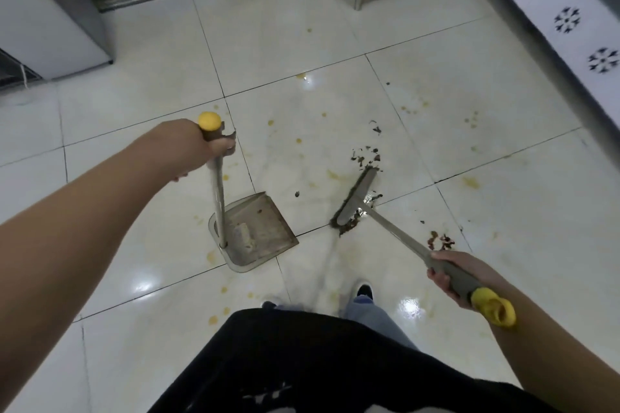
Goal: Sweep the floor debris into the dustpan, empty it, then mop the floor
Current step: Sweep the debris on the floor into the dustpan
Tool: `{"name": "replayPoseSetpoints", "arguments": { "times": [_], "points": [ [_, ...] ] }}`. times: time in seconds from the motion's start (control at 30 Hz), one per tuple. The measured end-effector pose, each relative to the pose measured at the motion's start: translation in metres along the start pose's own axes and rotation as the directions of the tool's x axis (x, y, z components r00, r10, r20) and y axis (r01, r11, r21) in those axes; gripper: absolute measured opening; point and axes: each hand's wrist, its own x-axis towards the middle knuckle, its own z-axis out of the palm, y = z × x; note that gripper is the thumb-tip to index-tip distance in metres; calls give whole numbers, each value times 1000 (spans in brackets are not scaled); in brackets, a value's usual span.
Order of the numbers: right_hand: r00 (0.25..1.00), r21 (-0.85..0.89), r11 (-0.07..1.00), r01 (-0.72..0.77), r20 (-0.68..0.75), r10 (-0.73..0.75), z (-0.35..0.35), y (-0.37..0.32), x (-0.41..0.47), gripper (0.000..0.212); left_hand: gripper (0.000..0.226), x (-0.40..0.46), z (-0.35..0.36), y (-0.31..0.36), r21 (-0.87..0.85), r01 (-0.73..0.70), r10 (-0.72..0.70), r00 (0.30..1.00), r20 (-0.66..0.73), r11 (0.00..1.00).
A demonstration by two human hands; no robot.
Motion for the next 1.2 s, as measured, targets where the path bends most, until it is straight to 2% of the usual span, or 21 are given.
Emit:
{"name": "replayPoseSetpoints", "arguments": {
  "times": [0.1, 0.27, 0.43, 0.63, 0.7, 0.8, 0.93, 1.07, 1.2],
  "points": [
    [998, -38, 998, 57, 11, -56, 29, -4, 1, 24, 58, 7, 0, 9, 40, -22, 22, 1000, 1, 999],
    [981, 41, 996, 76, 178, -82, 104, -14, 44, 16, 57, 8, 5, 18, 109, -16, 17, 1000, -13, 994],
    [986, -258, 952, 164, 76, -149, 154, -6, 90, 22, 53, 2, 9, 12, 125, -7, 12, 999, -39, 992],
    [994, -372, 925, 77, -45, -100, 101, -3, 75, 14, 55, 3, 6, 11, 136, 2, 5, 999, -48, 991],
    [986, -432, 899, 71, -107, -129, 77, -2, 63, 8, 56, 3, 5, 13, 138, -2, 7, 999, -37, 990],
    [975, -474, 876, 91, -136, -175, 60, 1, 51, 12, 54, 1, 6, 15, 134, -7, 12, 999, -31, 991],
    [969, -305, 936, 174, -118, -219, 66, 2, 37, 18, 55, 0, 7, 20, 136, -9, 15, 999, -37, 991],
    [976, -149, 964, 218, 11, -219, 66, 8, 22, 19, 55, 1, 10, 27, 145, -11, 19, 998, -56, 989],
    [987, -11, 997, 76, 140, -74, 73, 2, 26, 17, 58, 4, 12, 32, 143, -8, 15, 999, -49, 990]
  ]
}}
